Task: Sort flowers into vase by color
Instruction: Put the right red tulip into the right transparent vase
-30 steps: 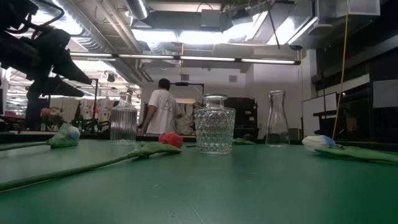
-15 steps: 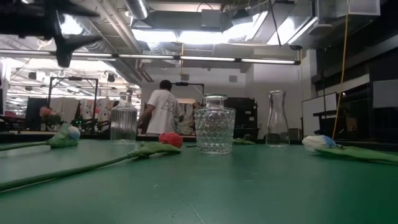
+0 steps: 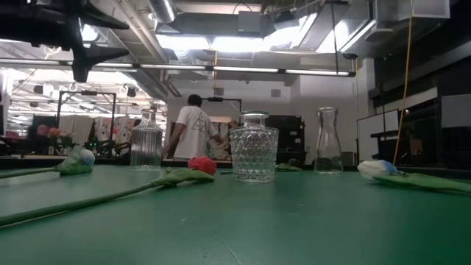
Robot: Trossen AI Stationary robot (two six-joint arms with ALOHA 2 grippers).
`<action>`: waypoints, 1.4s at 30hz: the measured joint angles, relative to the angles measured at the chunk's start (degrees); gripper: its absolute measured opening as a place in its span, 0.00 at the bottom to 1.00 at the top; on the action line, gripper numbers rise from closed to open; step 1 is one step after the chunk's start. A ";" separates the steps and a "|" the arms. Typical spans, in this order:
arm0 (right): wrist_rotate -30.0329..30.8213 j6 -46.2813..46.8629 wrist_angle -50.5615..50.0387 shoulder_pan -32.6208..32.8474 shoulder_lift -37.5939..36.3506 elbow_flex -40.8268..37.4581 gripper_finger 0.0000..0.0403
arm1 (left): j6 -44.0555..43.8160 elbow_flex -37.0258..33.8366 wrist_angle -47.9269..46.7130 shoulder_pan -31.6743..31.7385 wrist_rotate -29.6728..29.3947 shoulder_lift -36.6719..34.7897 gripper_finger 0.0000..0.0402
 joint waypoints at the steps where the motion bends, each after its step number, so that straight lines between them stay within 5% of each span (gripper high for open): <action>1: 0.04 0.80 1.62 -0.82 -1.42 -2.47 0.05 | 0.45 0.00 -0.15 0.00 -0.31 0.13 0.57; 7: -0.18 12.20 4.01 -4.89 -3.96 -10.38 0.05 | 1.22 0.00 -0.74 0.00 -3.16 0.21 0.57; 12: -7.65 13.85 12.29 -6.96 -0.33 -10.71 0.05 | 0.87 0.00 -3.79 0.00 -5.62 0.21 0.57; 23: -9.00 19.68 11.56 -7.09 0.84 -11.85 0.05 | 0.66 0.00 -6.86 0.00 -5.81 0.21 0.57; 42: -8.86 23.69 12.22 -7.03 -11.96 -22.00 0.05 | -1.32 0.00 -7.73 0.00 -7.73 0.21 0.57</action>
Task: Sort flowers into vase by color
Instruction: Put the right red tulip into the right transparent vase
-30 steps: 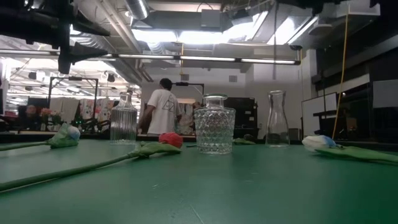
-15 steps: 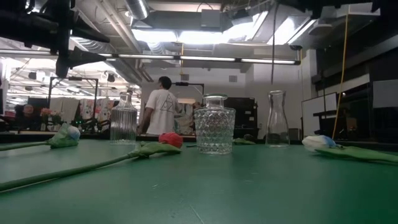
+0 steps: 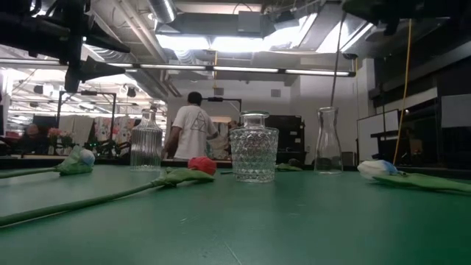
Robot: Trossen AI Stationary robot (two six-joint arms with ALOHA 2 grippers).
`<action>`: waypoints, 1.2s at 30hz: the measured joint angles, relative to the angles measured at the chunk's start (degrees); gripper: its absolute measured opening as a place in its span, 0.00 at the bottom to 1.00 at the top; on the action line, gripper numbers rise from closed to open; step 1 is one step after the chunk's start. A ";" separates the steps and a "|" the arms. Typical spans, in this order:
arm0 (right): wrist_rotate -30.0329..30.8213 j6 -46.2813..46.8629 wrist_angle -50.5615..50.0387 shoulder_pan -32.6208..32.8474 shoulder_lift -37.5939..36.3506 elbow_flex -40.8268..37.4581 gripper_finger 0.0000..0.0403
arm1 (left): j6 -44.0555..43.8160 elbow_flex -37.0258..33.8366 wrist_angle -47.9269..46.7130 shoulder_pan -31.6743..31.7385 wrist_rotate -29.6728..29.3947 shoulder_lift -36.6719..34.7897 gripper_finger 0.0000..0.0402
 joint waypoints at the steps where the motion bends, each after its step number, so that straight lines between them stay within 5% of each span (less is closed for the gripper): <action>1: 0.00 0.01 0.04 -0.02 0.18 -0.16 0.05 | -0.26 0.00 0.00 0.00 0.00 0.00 0.57; 32: 4.55 4.66 0.49 -0.06 15.32 -3.73 0.05 | -0.87 0.02 -1.68 0.00 0.00 0.00 0.57; 36: 4.62 4.46 -0.42 -0.06 15.31 -3.71 0.11 | -0.91 0.02 -1.68 0.00 0.00 0.00 0.57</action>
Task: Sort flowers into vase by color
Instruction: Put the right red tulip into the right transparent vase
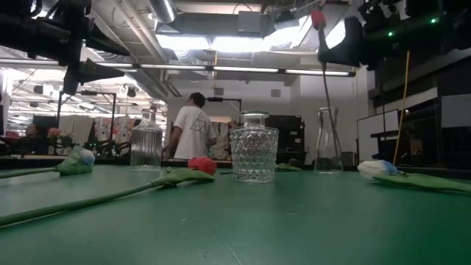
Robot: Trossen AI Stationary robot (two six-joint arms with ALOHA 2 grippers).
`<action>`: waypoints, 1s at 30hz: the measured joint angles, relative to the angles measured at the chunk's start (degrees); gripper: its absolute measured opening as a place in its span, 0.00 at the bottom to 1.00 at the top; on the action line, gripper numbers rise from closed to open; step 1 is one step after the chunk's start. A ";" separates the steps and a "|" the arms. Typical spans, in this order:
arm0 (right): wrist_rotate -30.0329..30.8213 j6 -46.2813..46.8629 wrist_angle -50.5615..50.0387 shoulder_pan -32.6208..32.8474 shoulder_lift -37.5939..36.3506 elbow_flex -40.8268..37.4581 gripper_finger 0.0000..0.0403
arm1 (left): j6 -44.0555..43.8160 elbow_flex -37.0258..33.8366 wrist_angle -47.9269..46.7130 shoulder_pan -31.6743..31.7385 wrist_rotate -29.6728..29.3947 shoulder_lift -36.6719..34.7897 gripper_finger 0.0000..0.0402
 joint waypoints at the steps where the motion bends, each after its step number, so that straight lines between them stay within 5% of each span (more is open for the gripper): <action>1: 0.31 0.02 -0.40 0.00 -0.04 0.00 0.14 | 0.00 0.00 0.00 0.00 0.00 0.00 0.57; 14: -0.79 0.15 -0.58 0.00 -1.91 0.00 0.53 | 0.00 0.00 0.00 0.00 0.00 0.00 0.57; 21: -3.96 0.11 -0.54 0.02 -10.01 0.05 0.54 | 0.02 0.00 -0.11 0.00 0.01 0.00 0.57; 30: -18.01 5.09 -0.25 0.09 -16.94 0.09 0.49 | -0.18 0.00 -2.29 0.00 0.04 0.00 0.57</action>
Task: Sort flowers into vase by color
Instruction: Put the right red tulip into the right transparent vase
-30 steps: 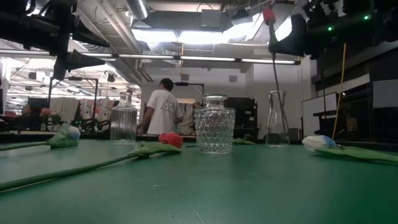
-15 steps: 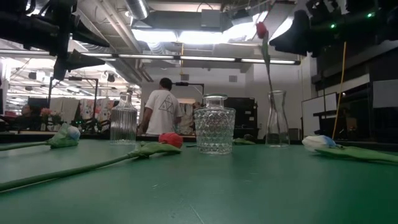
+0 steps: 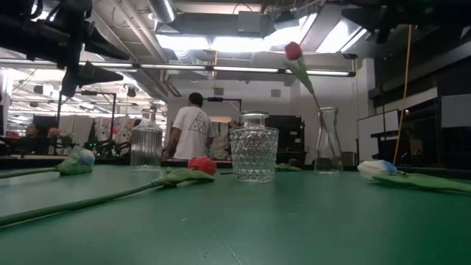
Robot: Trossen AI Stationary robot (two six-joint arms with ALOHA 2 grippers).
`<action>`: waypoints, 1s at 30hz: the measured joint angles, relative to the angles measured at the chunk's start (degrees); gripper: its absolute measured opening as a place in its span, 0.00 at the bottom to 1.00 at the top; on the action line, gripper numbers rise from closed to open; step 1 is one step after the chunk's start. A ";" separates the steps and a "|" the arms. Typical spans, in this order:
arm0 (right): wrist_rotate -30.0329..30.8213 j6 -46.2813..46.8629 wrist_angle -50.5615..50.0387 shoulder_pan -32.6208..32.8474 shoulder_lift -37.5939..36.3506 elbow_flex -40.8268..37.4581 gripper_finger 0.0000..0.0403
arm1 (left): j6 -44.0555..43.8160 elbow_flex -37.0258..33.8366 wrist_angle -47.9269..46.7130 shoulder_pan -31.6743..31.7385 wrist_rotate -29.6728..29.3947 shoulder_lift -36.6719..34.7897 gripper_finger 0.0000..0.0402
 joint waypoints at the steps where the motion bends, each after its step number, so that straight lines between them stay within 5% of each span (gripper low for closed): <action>1: -1.52 1.20 -0.09 0.00 0.04 0.00 0.48 | -0.64 0.00 -0.12 0.00 0.01 0.00 0.57; 4: -5.75 4.26 -0.14 0.00 1.64 0.19 0.46 | -2.75 0.00 0.65 0.00 4.96 0.00 0.57; 8: -9.24 5.91 -0.22 0.00 3.78 0.99 0.44 | -5.69 0.02 0.99 -0.55 20.73 1.89 0.57; 13: -10.17 5.36 -0.08 -0.02 5.62 2.15 0.44 | -14.67 0.02 4.35 -2.27 29.99 8.93 0.57; 19: -12.74 4.49 -1.45 -0.02 5.70 2.21 0.44 | -14.34 6.85 11.24 -5.22 30.27 22.36 0.57; 30: -14.18 4.37 -7.36 -0.08 5.66 2.21 0.44 | -27.95 25.86 -4.71 -7.97 25.75 53.41 0.57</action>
